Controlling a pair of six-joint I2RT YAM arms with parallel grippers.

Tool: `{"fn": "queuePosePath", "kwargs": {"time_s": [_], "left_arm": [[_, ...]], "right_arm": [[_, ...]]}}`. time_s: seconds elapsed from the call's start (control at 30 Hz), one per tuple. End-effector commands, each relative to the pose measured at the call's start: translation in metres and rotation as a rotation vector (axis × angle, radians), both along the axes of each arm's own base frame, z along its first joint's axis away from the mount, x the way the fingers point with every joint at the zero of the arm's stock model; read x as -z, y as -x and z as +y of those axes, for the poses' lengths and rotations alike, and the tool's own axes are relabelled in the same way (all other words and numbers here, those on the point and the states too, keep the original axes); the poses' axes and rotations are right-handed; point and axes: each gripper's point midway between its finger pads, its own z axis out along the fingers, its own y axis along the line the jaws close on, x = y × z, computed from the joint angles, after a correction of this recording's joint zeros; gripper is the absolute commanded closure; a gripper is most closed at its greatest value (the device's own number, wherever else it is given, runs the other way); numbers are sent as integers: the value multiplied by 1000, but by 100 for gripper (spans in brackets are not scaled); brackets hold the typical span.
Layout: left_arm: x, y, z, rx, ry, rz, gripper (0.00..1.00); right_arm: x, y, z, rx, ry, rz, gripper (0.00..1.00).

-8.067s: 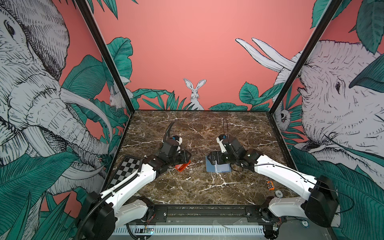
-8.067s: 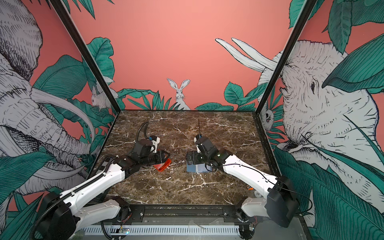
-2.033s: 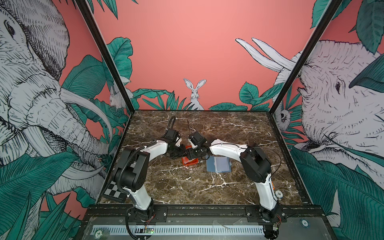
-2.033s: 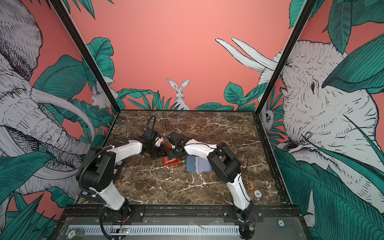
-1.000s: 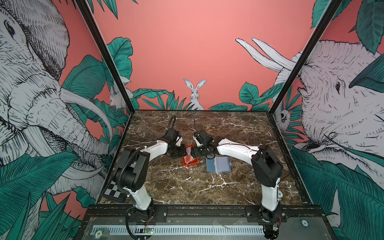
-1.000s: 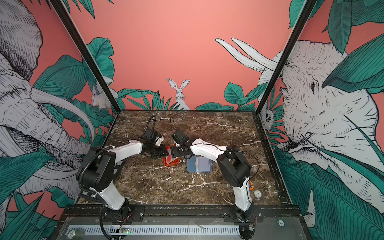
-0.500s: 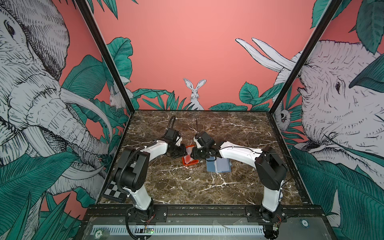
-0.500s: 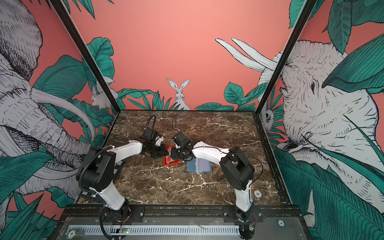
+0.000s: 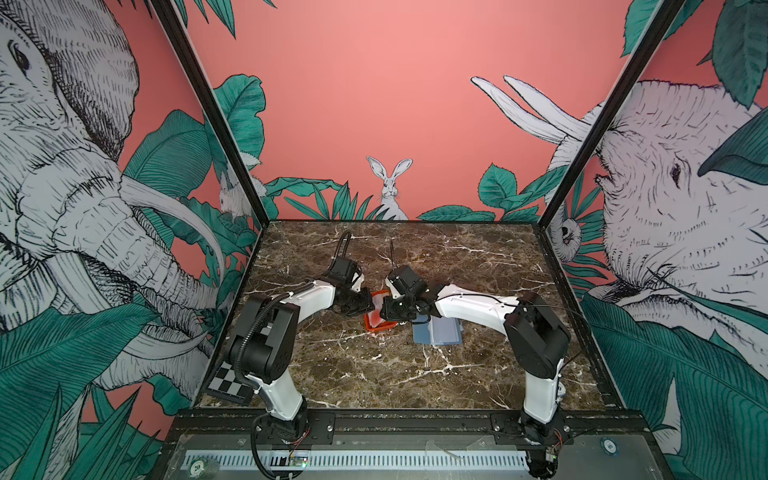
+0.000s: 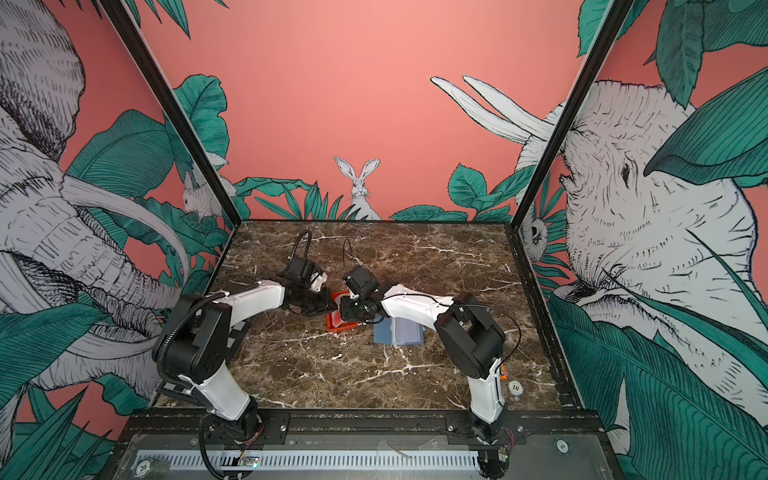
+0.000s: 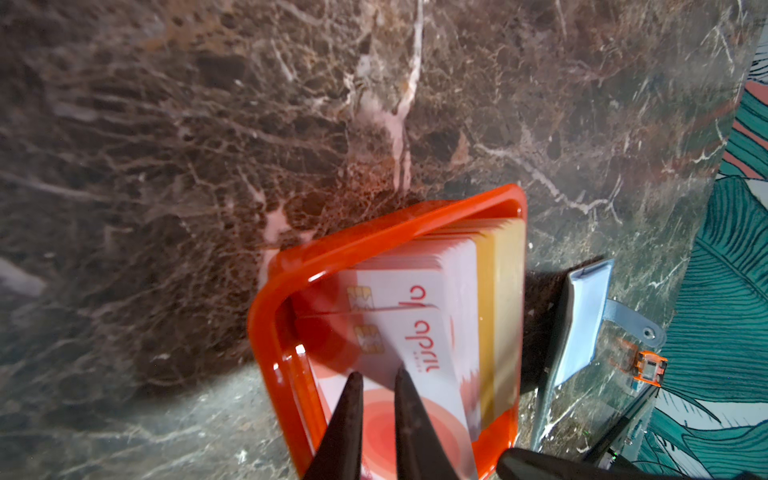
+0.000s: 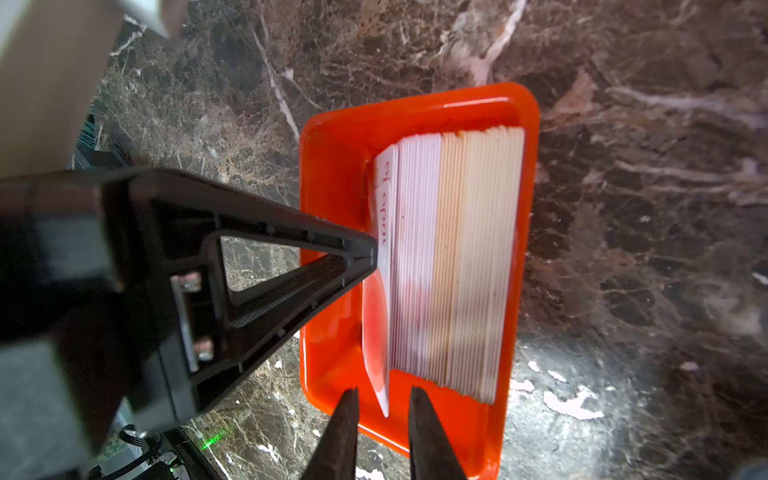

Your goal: Put the credit cards into the card holder

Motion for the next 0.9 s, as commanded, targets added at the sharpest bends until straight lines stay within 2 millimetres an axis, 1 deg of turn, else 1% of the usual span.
{"fn": "queuePosePath", "kwargs": {"time_s": [0.0,0.17,0.4,0.63,0.87], "left_arm": [[7,7,4,-7,-18,21,82],[7,8,5,-6,-18,20,82],[7,7,5,-8,-16,20,82],[5,7,4,-7,-15,18,82],[4,7,4,-9,-13,14,82]], "right_arm": [[4,3,4,-3,-6,3,78],[2,3,6,-1,-18,-2,78],[6,5,7,5,-26,13,78],[10,7,7,2,-17,24,87],[16,7,4,3,18,29,87]]}}
